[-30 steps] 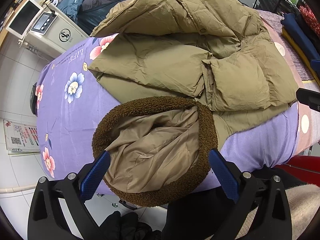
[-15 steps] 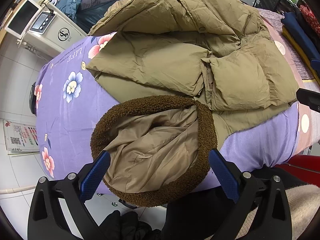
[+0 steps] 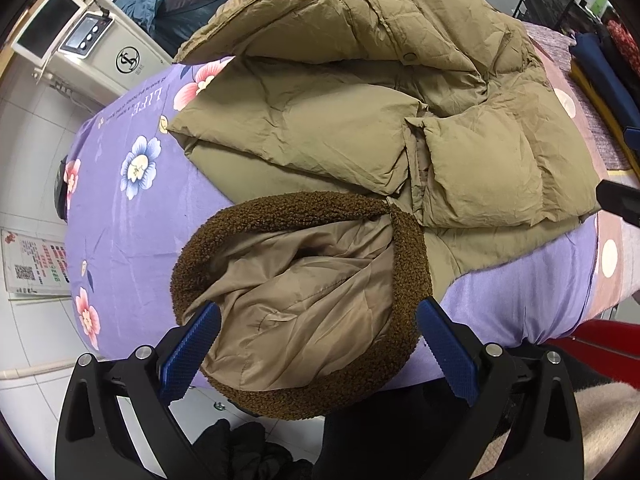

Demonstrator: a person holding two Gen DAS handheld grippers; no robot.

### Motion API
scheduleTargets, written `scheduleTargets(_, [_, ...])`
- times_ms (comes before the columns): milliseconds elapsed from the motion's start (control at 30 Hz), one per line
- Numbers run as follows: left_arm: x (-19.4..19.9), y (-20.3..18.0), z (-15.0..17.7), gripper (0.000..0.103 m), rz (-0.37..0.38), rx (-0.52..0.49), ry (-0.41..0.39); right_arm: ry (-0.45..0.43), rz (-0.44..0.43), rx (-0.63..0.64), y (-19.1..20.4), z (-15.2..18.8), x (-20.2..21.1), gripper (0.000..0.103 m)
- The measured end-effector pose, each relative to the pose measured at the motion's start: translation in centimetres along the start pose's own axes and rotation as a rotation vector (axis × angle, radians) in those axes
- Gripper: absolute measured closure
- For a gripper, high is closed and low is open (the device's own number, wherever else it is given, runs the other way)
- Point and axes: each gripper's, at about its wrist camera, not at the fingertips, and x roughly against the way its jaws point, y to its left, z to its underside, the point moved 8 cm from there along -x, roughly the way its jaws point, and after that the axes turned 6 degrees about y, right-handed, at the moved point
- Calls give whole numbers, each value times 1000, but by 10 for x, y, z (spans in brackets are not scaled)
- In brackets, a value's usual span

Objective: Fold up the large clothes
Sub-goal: 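Grasp the brown fleece hood rim with the left gripper while the right gripper grasps the jacket shoulder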

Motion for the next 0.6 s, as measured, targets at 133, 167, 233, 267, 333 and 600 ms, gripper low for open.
scheduleTargets(133, [-11,-3,1,6,9,8,-7,4,-42,-11,-5,-7,-3,6])
scheduleTargets(167, [-16,-4,3,6,0,1,-4,7,-55,-5,-5,-11,-5,6])
scheduleTargets(233, [-23,-5,6,6,-1,-4,3,5,-77,16,-4,-19,-8,6])
scheduleTargets(267, [-26,-6,8,6,3,-4,4,3,-93,37,-1,-26,-11,6])
scheduleTargets(333, [-31,-11,10,6,27,3,4,10,-122,76,7,-38,-15,6])
scheduleTargets(600, [-32,-45,-1,6,249,124,-66,2,-229,418,106,-141,-30,6])
